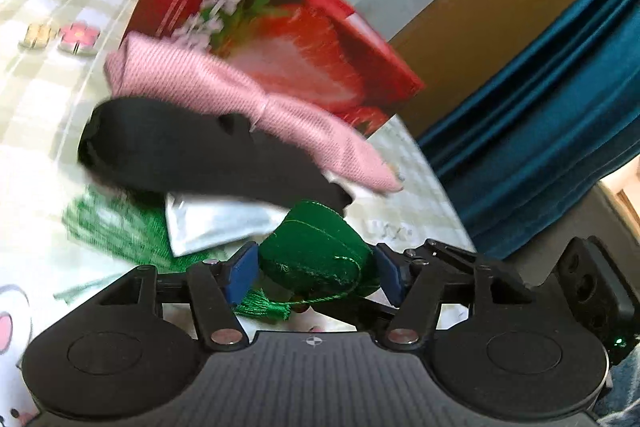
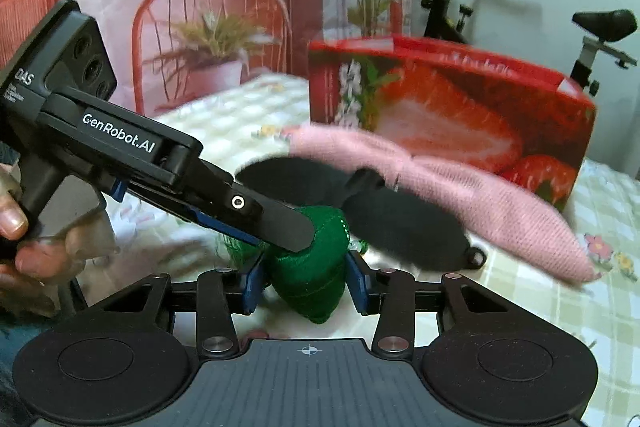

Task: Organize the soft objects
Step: 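Lift the green pouch off the table with both grippers, then carry the green pouch with both grippers over the red box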

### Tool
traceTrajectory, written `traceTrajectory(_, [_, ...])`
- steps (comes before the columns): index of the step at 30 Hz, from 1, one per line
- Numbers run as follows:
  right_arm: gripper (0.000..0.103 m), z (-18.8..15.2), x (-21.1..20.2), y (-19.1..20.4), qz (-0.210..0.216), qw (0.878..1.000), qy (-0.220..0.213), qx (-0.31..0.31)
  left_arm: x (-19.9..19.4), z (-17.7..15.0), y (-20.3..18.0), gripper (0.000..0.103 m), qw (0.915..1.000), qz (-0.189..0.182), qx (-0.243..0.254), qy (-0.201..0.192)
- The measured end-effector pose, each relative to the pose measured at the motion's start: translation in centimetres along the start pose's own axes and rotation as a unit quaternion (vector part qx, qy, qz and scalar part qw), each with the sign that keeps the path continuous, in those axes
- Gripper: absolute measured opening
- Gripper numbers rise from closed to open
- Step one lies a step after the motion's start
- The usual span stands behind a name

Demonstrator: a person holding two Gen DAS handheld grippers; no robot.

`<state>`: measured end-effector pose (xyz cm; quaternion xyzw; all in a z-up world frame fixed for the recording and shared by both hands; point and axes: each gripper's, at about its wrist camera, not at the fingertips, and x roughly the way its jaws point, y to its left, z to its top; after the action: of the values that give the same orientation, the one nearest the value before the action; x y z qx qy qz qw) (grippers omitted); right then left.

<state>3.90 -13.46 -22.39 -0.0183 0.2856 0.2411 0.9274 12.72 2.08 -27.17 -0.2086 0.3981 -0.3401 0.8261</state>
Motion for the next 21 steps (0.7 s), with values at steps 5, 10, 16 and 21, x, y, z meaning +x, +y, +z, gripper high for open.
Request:
traceTrajectory(5, [0.039, 2.3, -2.0, -0.6, -0.004, 0.999, -0.036, 0.010, -1.4, 2.6, -2.5, 0.065, 0.9995, -0.007, 0.022, -0.020])
traceTrajectory(10, [0.039, 6.3, -3.9, -1.9, -0.013, 0.997, -0.077, 0.011, -3.1, 6.4, -6.2, 0.063, 0.9960, -0.011, 0.066, -0.060])
traceTrajectory(16, [0.039, 12.0, -5.3, -4.2, -0.025, 0.991, -0.128, -0.016, -4.2, 11.9, -9.1, 0.063, 0.9904, -0.028, 0.088, -0.104])
traceTrajectory(21, [0.039, 16.3, -5.6, -6.5, -0.039, 0.986, -0.162, -0.033, -3.8, 16.6, -12.0, 0.063, 0.9823, -0.024, 0.128, -0.134])
